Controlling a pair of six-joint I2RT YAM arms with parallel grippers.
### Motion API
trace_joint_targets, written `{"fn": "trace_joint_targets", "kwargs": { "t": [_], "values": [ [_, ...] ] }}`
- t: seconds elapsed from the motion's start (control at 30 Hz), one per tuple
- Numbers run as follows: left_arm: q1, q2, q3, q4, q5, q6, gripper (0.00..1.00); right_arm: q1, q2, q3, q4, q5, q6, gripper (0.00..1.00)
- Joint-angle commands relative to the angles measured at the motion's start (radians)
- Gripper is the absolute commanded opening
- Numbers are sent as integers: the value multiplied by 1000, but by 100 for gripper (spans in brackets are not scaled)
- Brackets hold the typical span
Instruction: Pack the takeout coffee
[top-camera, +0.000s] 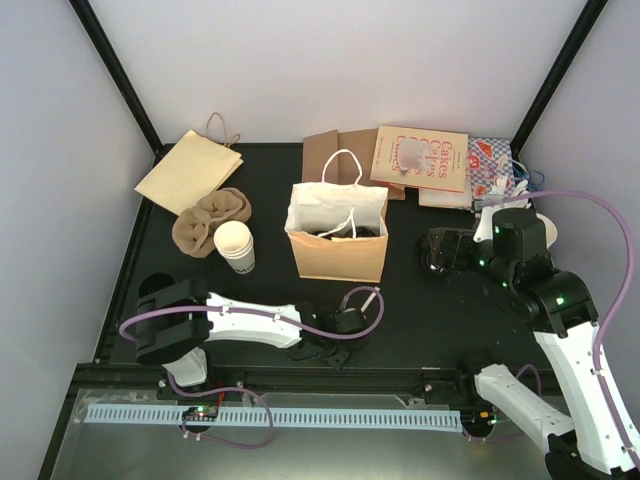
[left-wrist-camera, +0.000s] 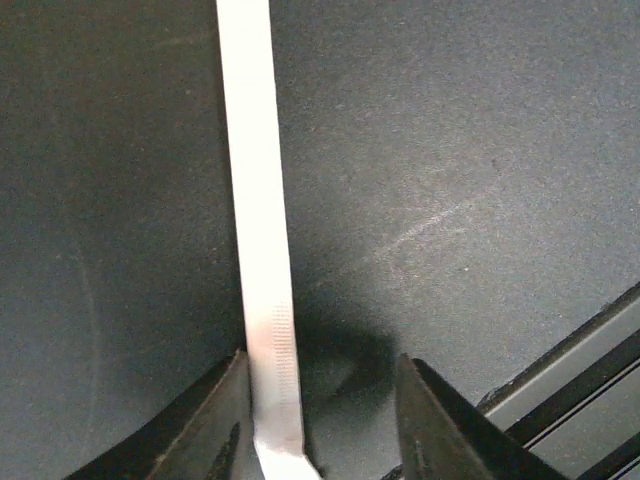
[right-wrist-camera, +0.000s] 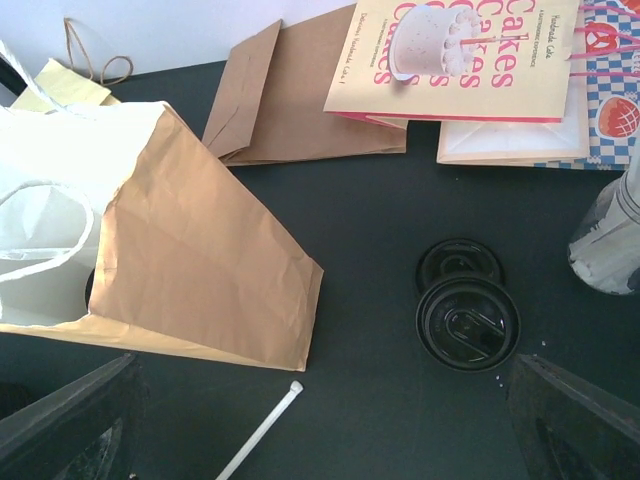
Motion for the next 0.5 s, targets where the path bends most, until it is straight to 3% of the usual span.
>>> {"fn": "trace_joint_targets", "kwargs": {
  "t": [0.0,0.23,0.47],
  "values": [
    [-6,33,28,17,-3,-19,37,2,-23,-13,-6,18,8,100],
    [-8,-34,45,20,13,7,12,1,-31,-17,-50,23,18,100],
    [-16,-181,76,14,7,51,3,2,-49,31,-95,22,27,100]
  ]
}}
